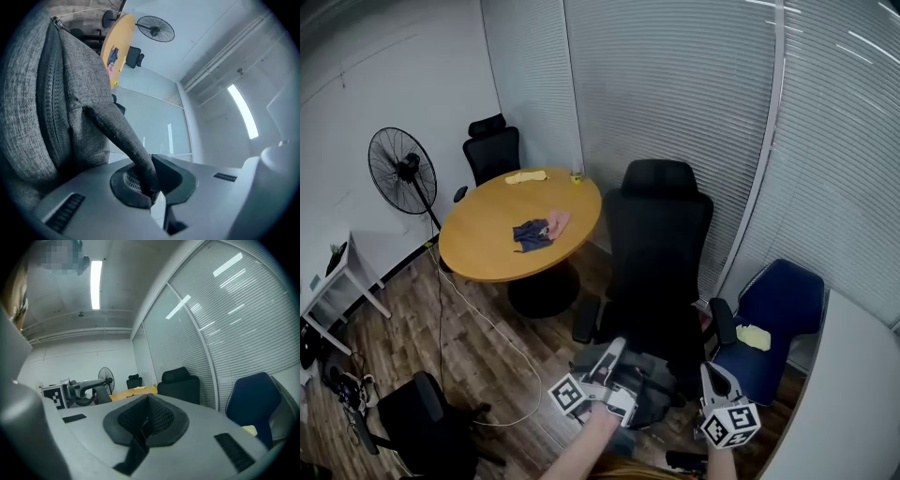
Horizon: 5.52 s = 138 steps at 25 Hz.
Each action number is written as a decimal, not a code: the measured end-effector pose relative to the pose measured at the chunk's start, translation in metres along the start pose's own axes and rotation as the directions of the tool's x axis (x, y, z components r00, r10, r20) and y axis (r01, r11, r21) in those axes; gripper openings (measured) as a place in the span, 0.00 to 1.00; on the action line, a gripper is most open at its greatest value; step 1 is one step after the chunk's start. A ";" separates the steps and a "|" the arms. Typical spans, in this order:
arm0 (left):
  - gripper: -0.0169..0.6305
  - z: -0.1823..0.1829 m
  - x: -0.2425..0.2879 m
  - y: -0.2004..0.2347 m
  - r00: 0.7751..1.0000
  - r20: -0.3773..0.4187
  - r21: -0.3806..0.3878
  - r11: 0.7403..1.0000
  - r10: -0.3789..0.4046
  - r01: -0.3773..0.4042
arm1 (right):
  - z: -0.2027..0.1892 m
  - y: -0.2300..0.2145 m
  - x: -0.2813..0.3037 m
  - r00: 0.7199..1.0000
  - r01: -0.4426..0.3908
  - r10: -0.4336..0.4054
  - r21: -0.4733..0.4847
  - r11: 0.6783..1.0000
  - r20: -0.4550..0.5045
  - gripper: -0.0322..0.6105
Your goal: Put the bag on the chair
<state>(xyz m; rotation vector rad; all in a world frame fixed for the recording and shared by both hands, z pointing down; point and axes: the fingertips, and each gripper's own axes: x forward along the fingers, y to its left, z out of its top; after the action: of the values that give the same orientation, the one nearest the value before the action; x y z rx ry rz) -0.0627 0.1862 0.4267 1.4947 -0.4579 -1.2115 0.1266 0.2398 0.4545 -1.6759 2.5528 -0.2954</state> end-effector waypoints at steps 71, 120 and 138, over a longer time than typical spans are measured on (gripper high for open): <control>0.07 0.155 0.338 0.289 0.990 -0.035 -0.111 0.984 0.134 -0.137 | -0.045 -0.256 0.360 0.962 0.102 -0.068 0.117 0.988 -0.265 0.07; 0.06 0.193 0.445 0.402 0.975 -0.028 -0.060 0.973 0.220 -0.221 | -0.085 -0.320 0.405 0.931 0.147 -0.081 0.162 0.976 -0.357 0.07; 0.08 0.186 0.445 0.400 0.938 -0.036 -0.041 0.937 0.345 -0.346 | -0.048 -0.303 0.390 0.949 0.126 -0.094 0.089 0.988 -0.301 0.07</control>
<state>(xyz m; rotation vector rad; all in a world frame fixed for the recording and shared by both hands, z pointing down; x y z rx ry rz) 0.0839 -0.3934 0.6141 1.3230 -0.6400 -0.9151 0.2350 -0.2281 0.5795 -1.8622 2.5875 -0.7313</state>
